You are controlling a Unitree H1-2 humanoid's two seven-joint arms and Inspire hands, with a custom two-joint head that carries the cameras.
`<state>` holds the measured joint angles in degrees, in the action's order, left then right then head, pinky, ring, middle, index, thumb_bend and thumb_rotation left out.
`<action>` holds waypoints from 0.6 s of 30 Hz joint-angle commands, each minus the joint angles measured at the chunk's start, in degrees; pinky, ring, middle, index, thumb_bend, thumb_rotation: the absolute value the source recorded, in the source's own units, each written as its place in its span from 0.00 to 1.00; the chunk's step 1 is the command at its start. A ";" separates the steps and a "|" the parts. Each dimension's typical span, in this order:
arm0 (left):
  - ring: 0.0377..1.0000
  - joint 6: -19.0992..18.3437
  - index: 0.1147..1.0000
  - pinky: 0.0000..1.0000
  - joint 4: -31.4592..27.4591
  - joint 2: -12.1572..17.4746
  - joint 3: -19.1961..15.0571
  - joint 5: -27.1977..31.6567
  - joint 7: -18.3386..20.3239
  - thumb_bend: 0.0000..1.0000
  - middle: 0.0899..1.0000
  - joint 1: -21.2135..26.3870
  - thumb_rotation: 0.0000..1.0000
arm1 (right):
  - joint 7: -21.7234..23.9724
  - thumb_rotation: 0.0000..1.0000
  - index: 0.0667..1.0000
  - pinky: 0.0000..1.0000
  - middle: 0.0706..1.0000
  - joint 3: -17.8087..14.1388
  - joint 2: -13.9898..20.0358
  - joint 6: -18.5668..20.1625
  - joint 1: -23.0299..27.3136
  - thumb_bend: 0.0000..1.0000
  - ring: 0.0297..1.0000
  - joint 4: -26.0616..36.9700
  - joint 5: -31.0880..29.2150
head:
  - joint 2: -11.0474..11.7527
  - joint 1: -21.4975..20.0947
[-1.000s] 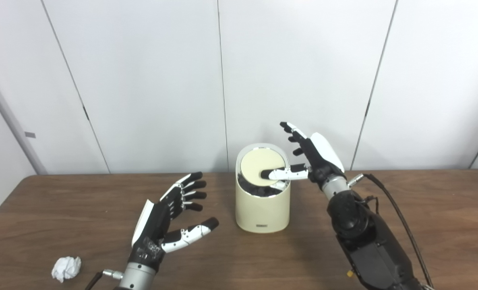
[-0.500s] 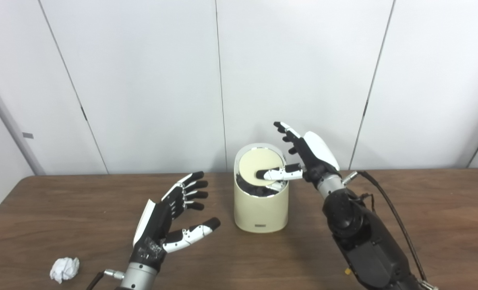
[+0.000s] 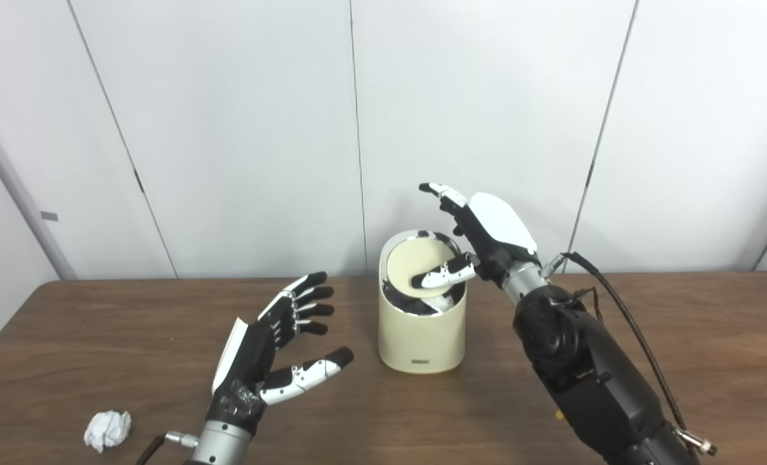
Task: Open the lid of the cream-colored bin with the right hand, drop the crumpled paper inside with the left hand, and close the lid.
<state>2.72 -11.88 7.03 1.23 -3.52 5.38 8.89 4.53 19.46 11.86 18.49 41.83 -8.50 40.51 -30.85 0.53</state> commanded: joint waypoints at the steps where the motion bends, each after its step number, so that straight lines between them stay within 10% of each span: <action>1: 0.74 0.52 0.85 0.67 -1.76 -0.05 -0.20 0.55 -0.15 0.76 0.80 1.14 0.24 | 2.32 0.01 0.89 0.67 0.93 0.55 1.88 4.14 0.77 0.86 0.85 -0.14 3.44 | -0.05 0.05; 10: 0.75 0.63 0.85 0.67 -1.75 -0.02 -0.16 0.46 -0.14 0.76 0.80 0.95 0.24 | 3.08 0.07 0.89 0.62 0.92 0.26 1.62 6.98 0.60 0.83 0.81 0.81 4.20 | -0.21 0.37; 18: 0.74 -0.10 0.85 0.69 -1.98 -0.05 -0.17 0.33 -0.19 0.76 0.80 0.82 0.25 | 0.37 0.22 0.89 0.60 0.88 -5.89 0.71 1.80 -1.06 0.78 0.79 3.73 -3.75 | -0.32 0.41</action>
<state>1.99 -11.90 7.04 1.20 -3.55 5.36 8.67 6.36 15.43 11.58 21.26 39.69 -6.37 37.51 -31.11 0.88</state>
